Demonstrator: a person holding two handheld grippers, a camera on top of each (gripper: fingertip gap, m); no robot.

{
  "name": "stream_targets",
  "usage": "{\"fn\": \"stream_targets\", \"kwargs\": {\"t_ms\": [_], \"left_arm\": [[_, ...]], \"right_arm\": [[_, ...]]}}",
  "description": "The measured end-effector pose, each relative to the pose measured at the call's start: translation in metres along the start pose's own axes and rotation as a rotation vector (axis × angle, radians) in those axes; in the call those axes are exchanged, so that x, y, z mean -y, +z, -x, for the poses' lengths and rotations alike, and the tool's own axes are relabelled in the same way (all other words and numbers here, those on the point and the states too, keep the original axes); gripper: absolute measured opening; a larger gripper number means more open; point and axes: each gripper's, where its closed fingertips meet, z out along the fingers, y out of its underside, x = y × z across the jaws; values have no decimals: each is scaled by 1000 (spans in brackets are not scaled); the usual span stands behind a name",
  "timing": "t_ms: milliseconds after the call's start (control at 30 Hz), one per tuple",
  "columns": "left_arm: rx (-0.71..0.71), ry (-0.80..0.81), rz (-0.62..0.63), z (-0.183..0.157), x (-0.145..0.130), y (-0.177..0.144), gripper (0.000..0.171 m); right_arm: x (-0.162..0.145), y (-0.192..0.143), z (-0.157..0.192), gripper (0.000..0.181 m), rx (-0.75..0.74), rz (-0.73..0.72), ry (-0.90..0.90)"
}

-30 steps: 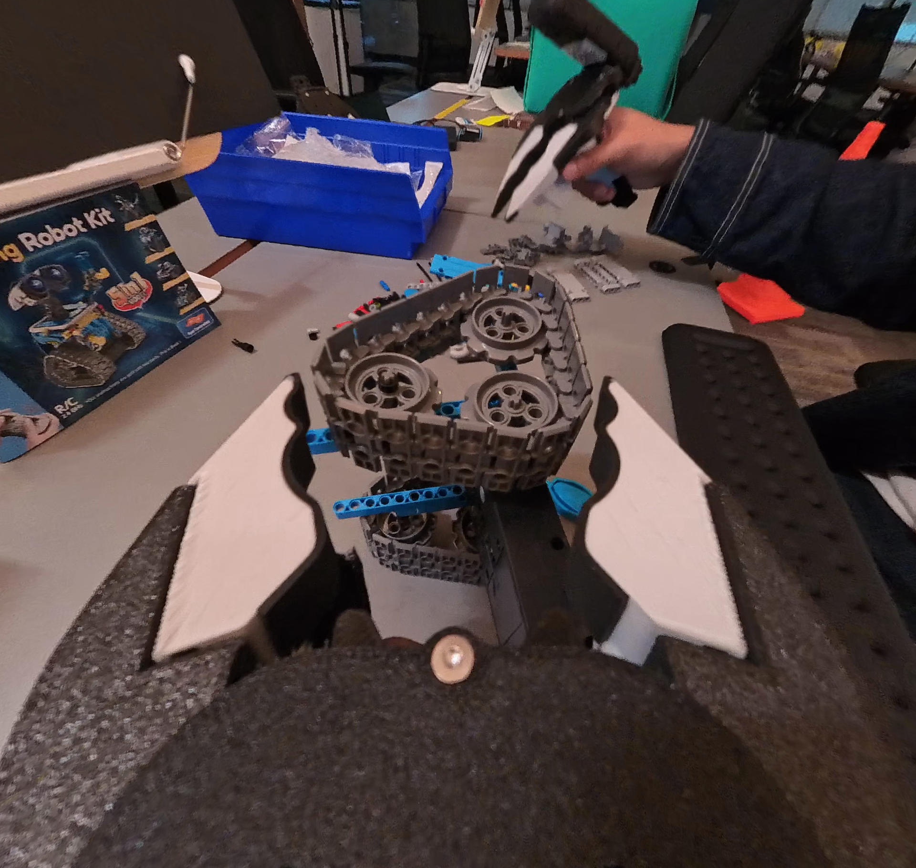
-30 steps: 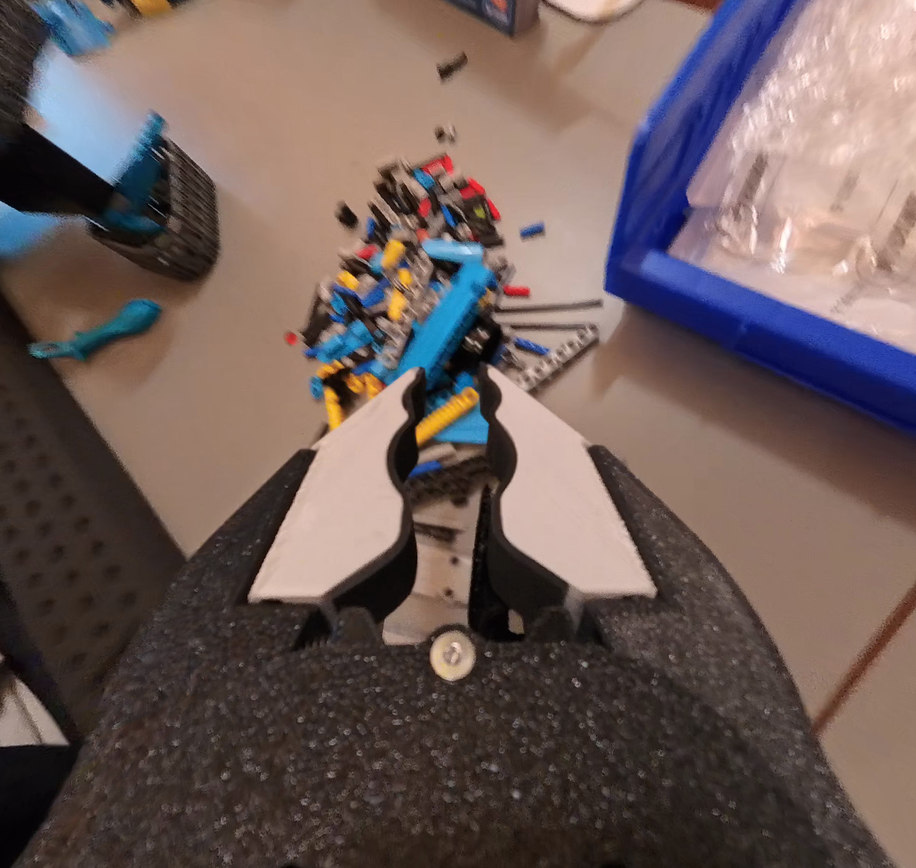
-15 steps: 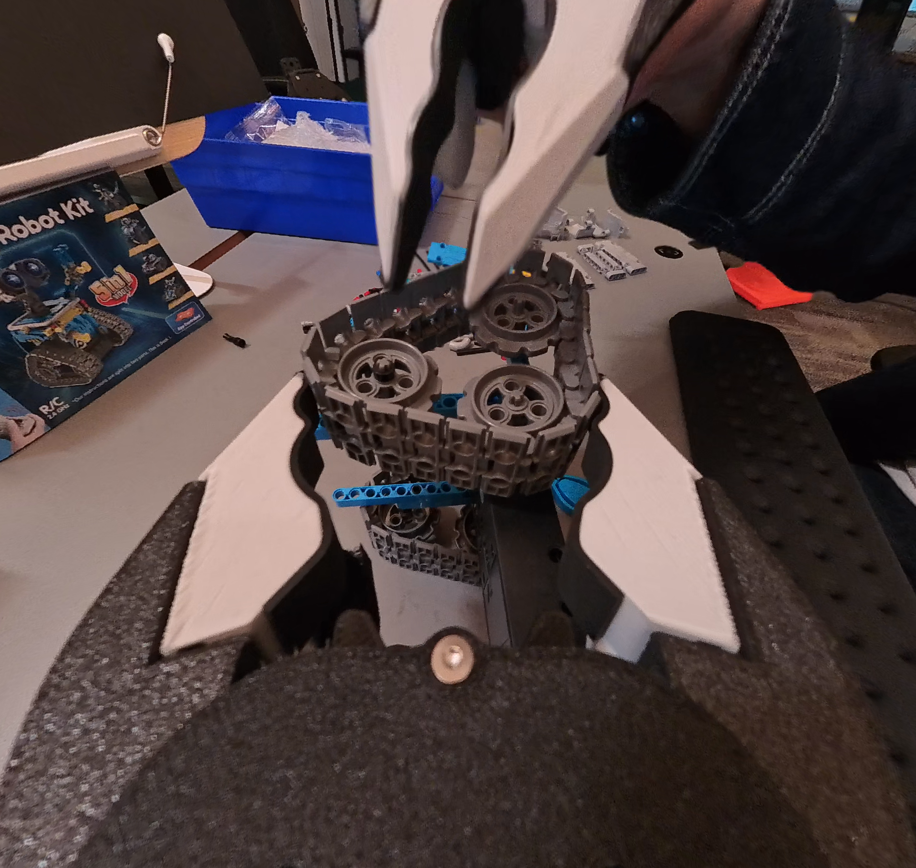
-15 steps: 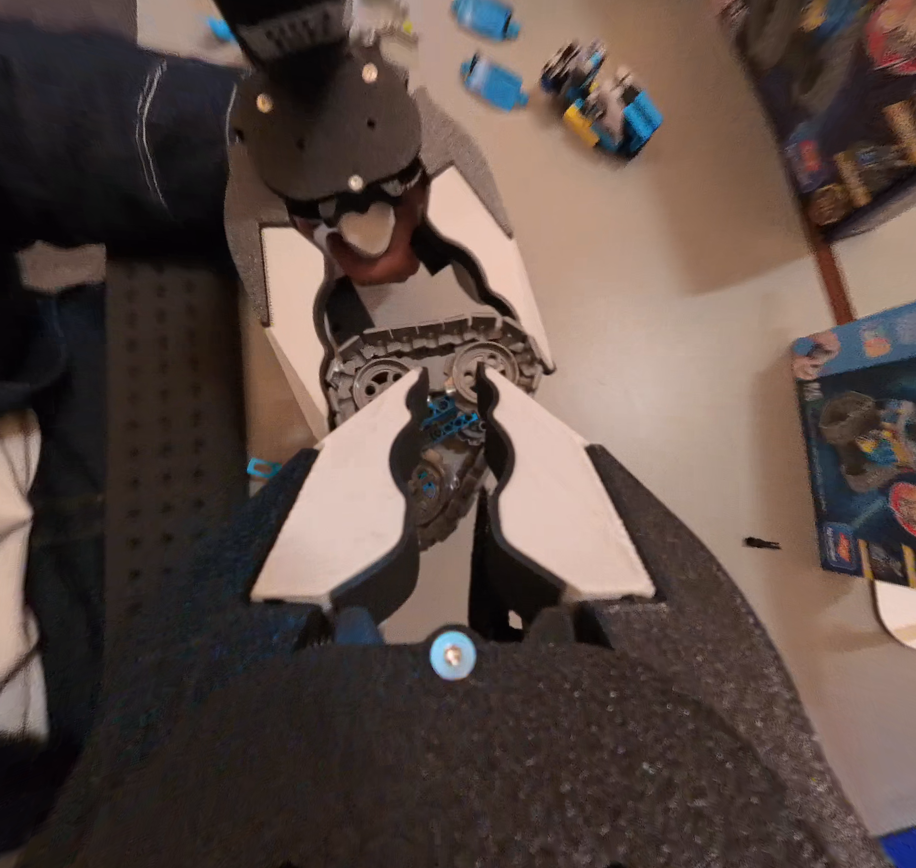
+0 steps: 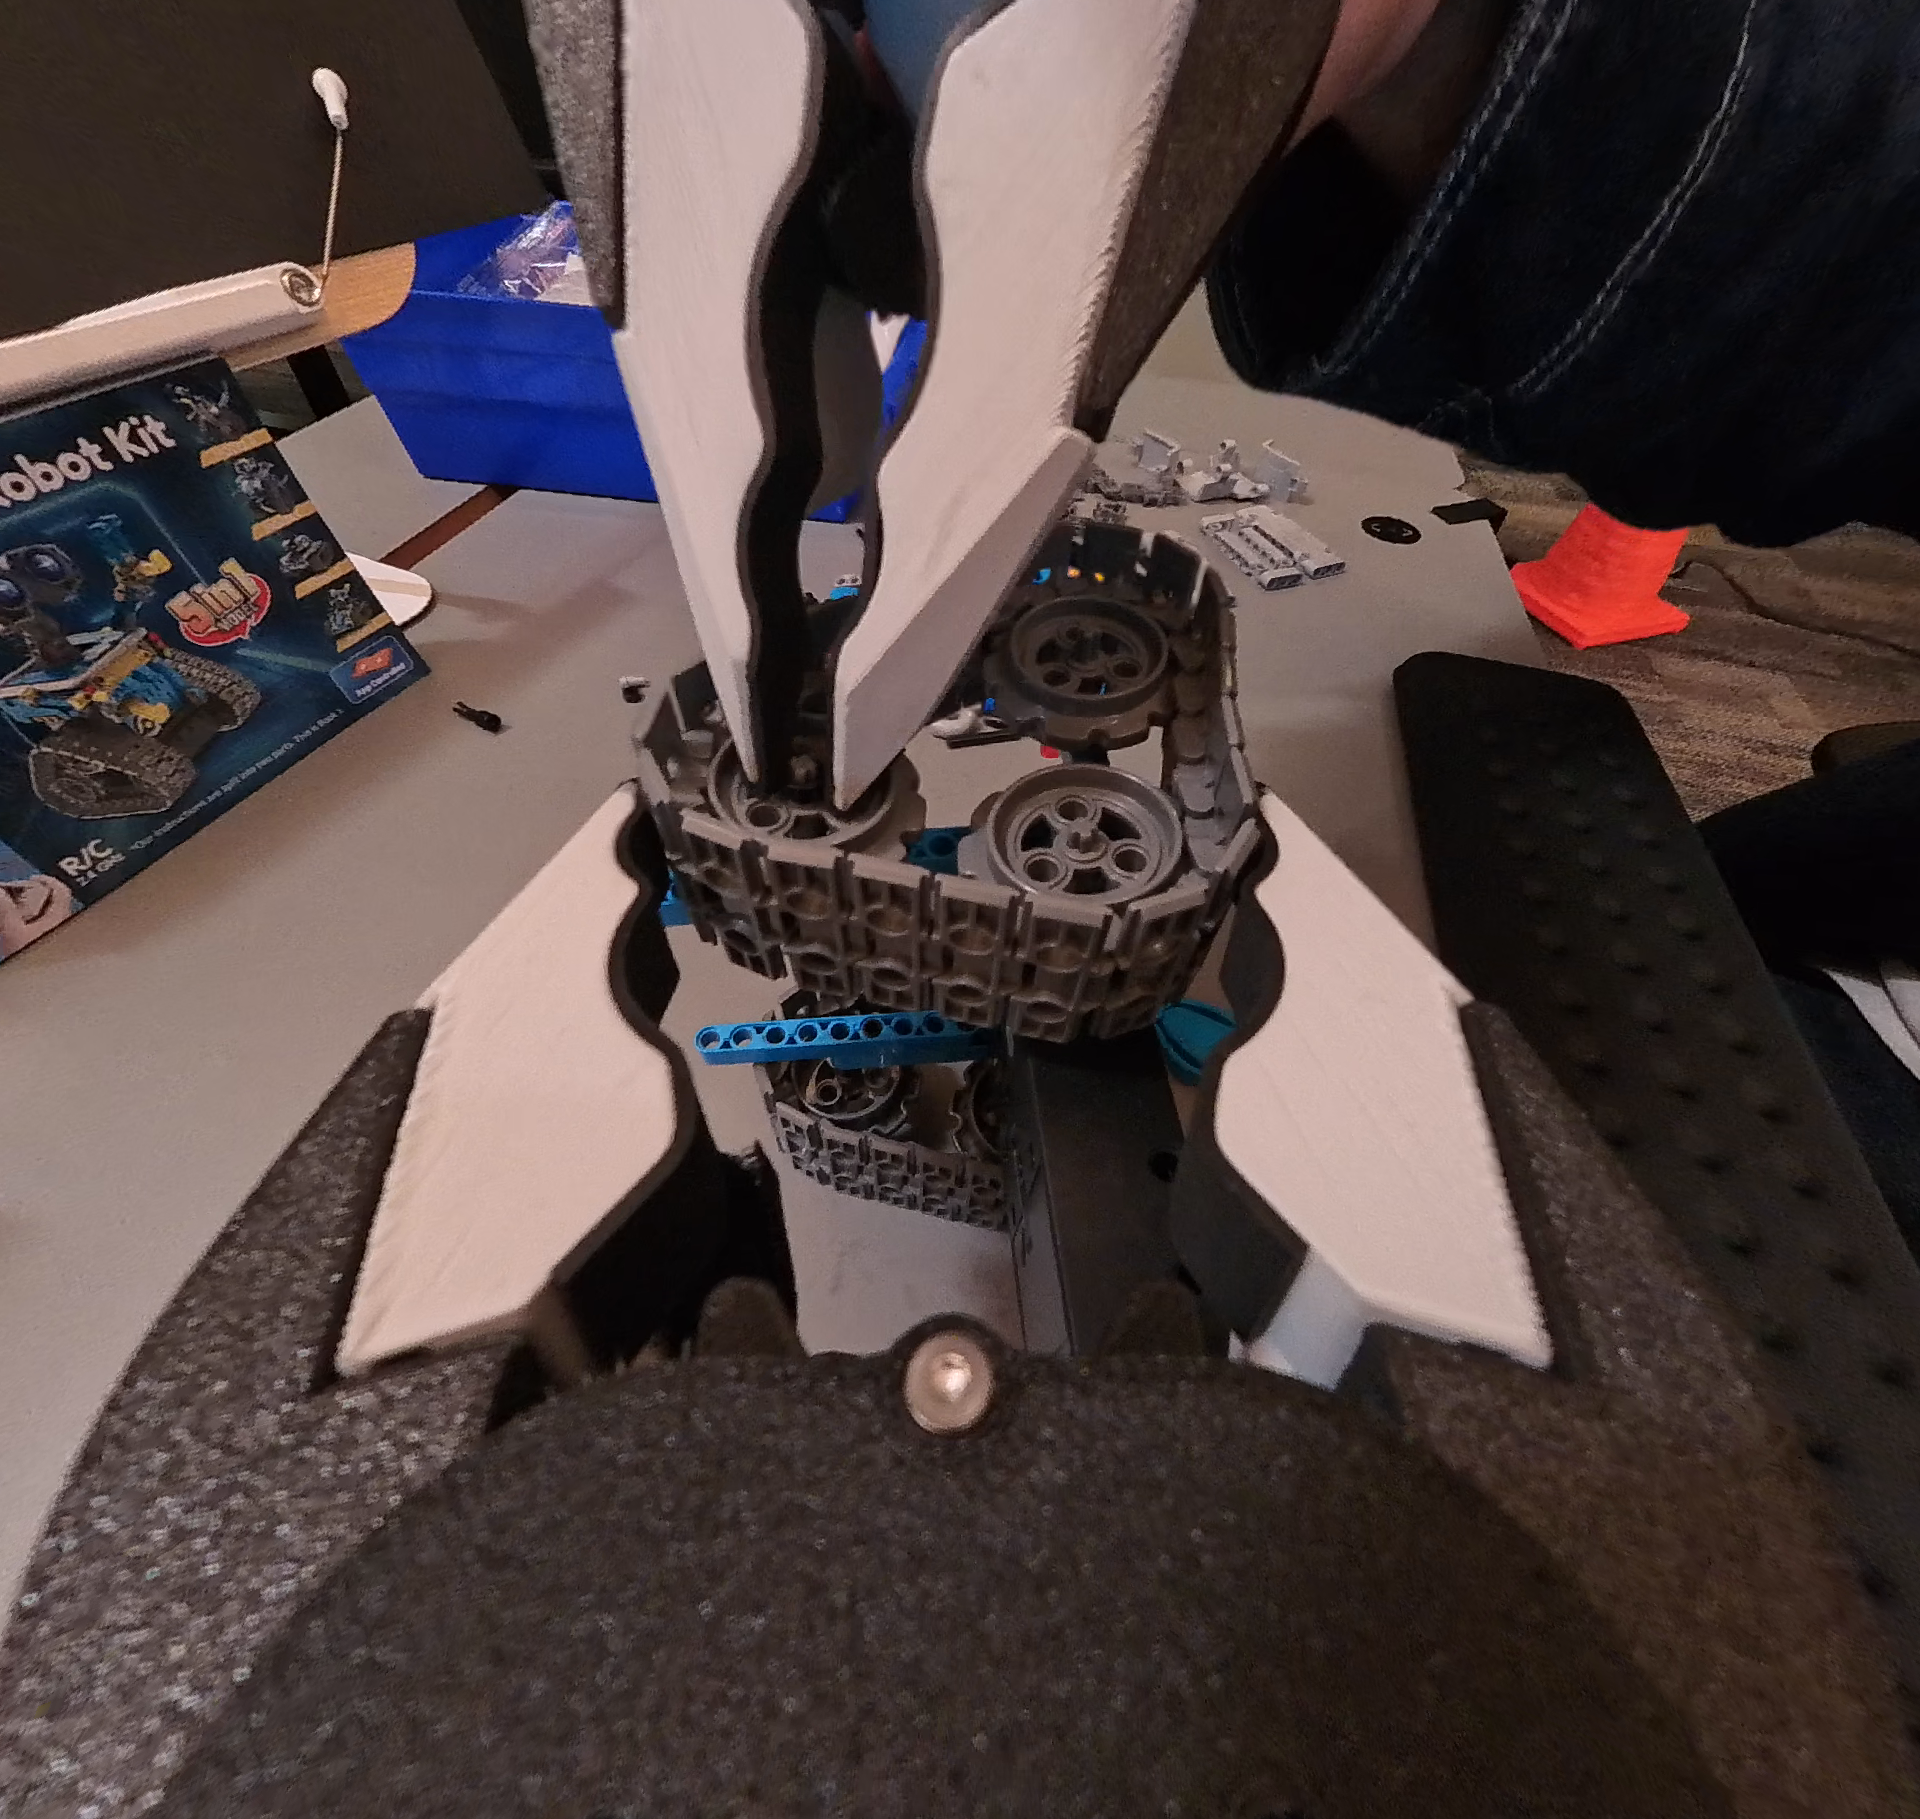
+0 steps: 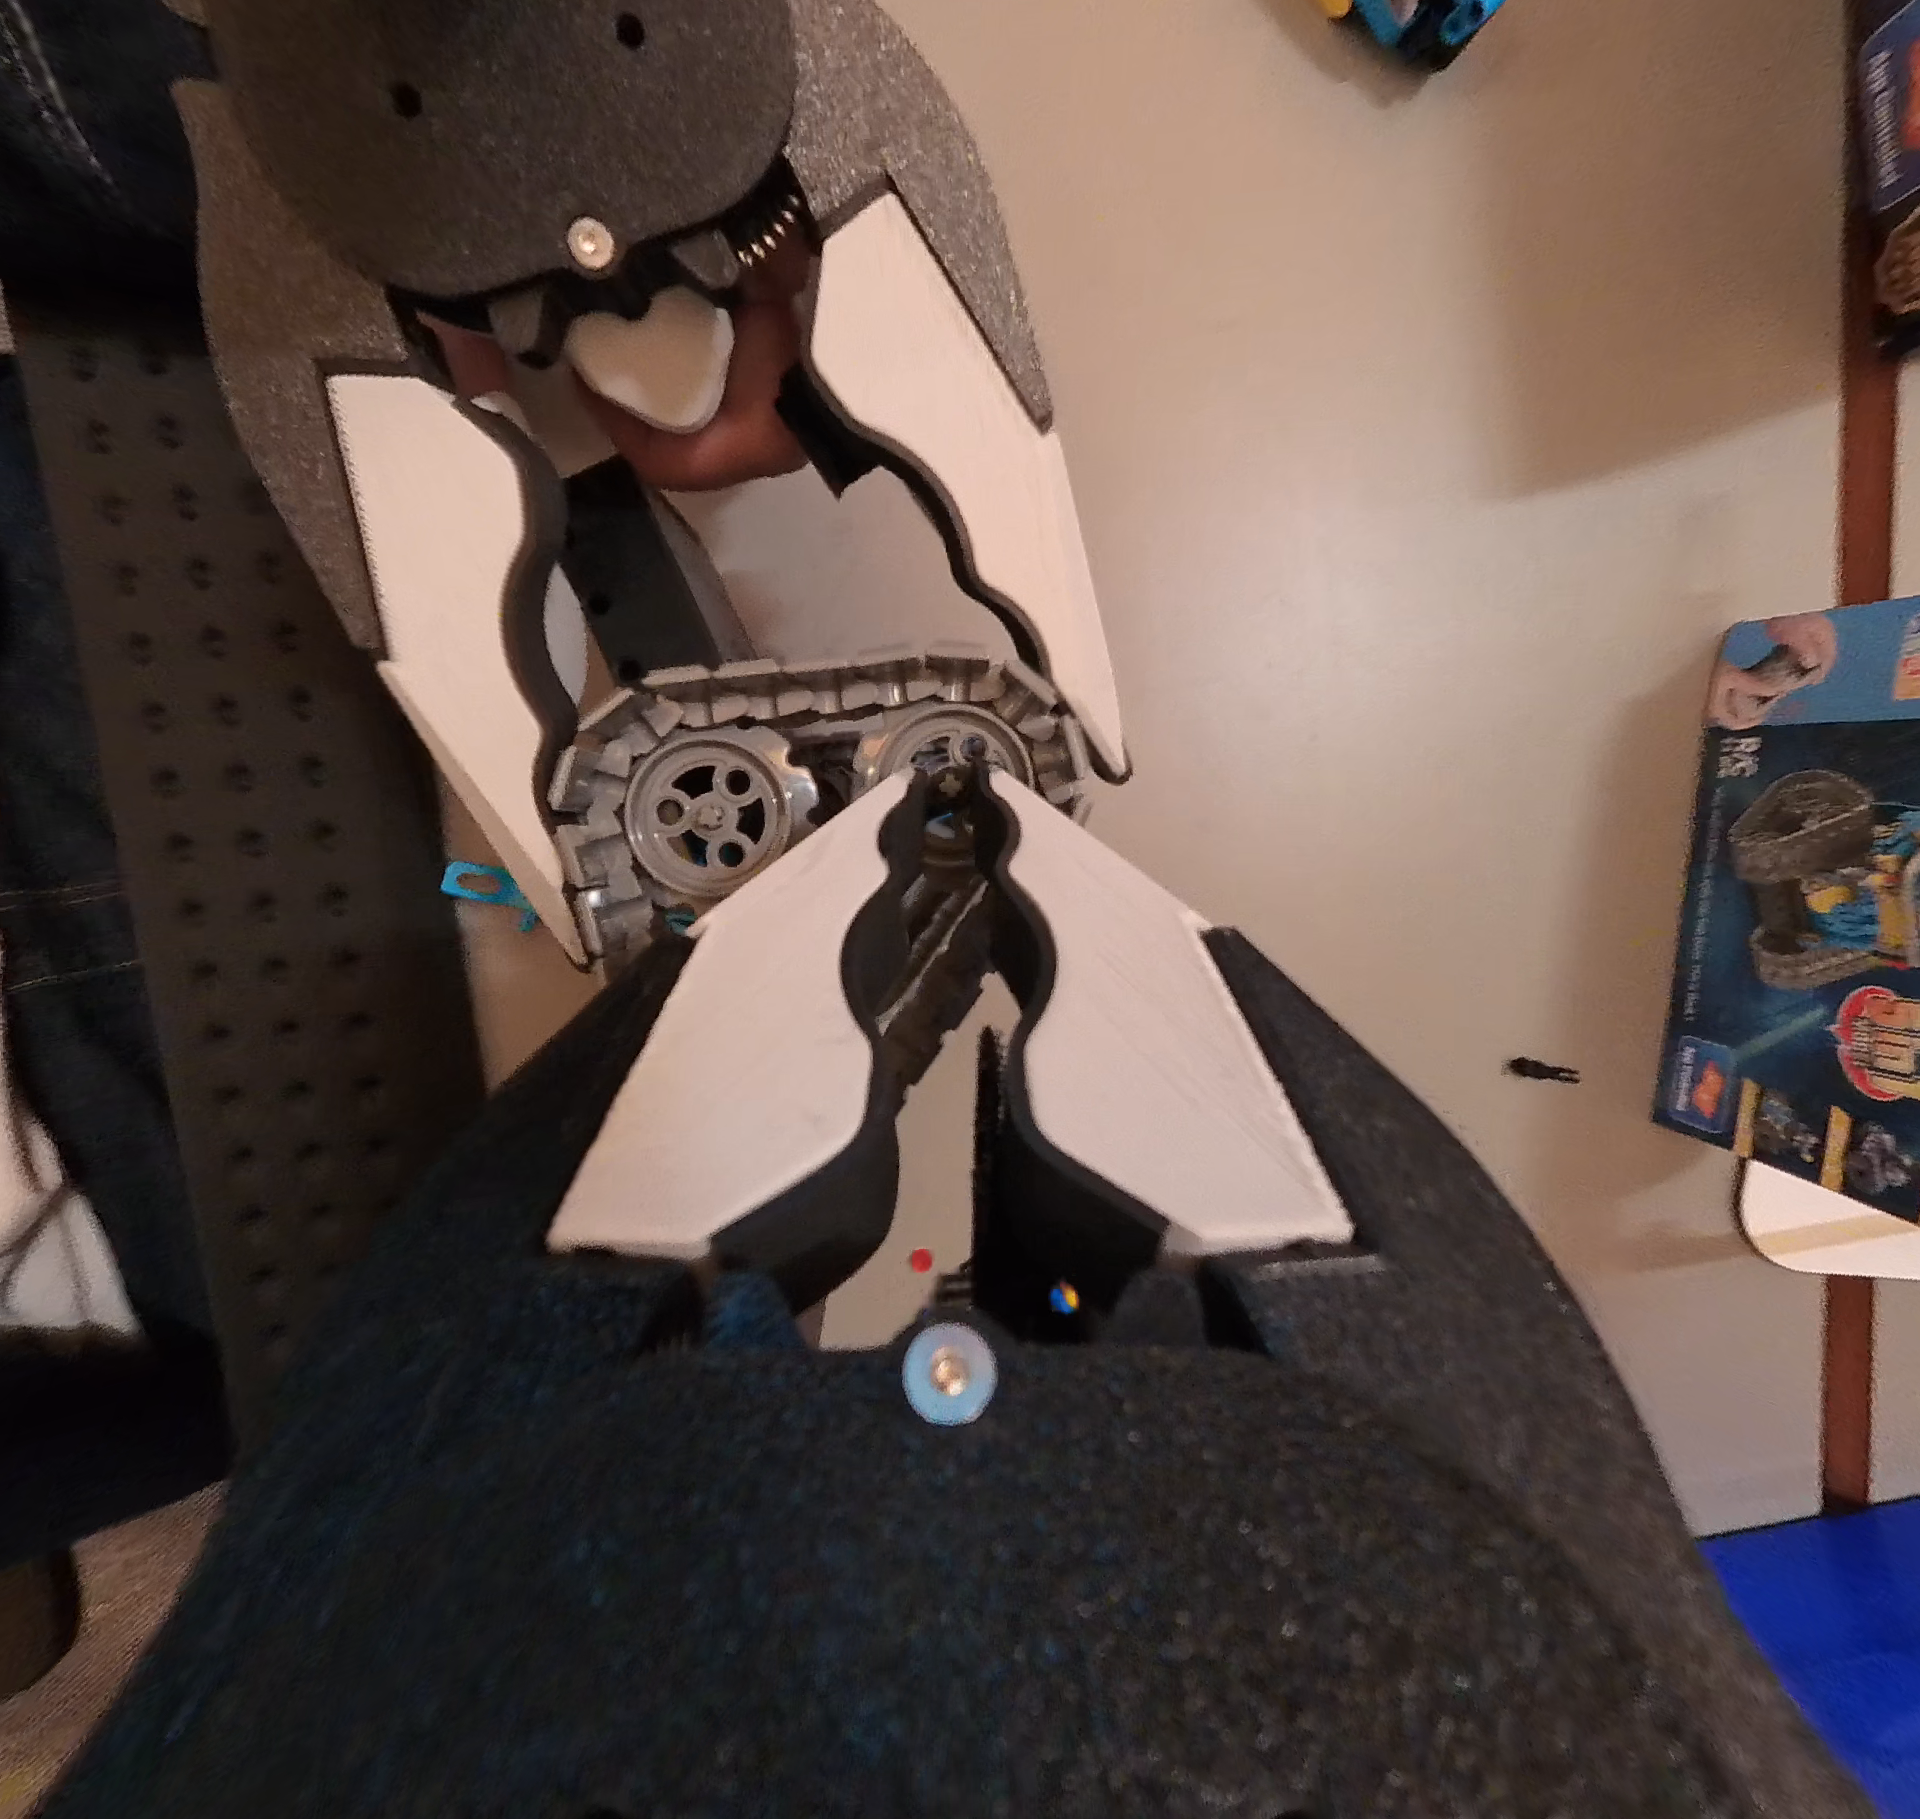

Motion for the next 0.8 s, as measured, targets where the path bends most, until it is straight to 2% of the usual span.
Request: {"fn": "stream_targets", "kwargs": {"t_ms": [133, 300, 333, 367, 400, 433, 567, 600, 667, 733, 800], "left_arm": [[0, -30, -3, 2, -1, 0, 107], [18, -36, 10, 5, -3, 1, 106], [16, -50, 12, 6, -4, 1, 106], [12, -59, 9, 6, -4, 1, 106], [11, -61, 6, 6, -4, 1, 106], [13, -56, 4, 6, -4, 1, 106], [15, -32, 1, 4, -3, 0, 107], [14, -25, -2, 4, -2, 0, 107], [12, -18, -3, 3, -2, -1, 107], [14, -13, -2, 3, -1, -1, 107], [18, 5, 1, 2, 0, -1, 107]], "right_arm": [[1, 1, -1, 4, 41, -10, -4], [8, -8, 0, 4, 78, -154, 48], [27, -27, 5, 4, 141, -292, 81], [37, -48, -4, 3, 96, -361, 92], [31, -60, -20, 4, -35, -303, 55], [26, -69, -23, 5, -65, -260, 43], [19, -101, -15, 4, -30, -279, 63], [8, -106, -16, 5, -34, -271, 83], [-40, -108, -31, 5, -96, -162, 151], [-123, -106, -64, 5, -268, 22, 278], [-222, -95, -73, 5, -309, 234, 446]]}}
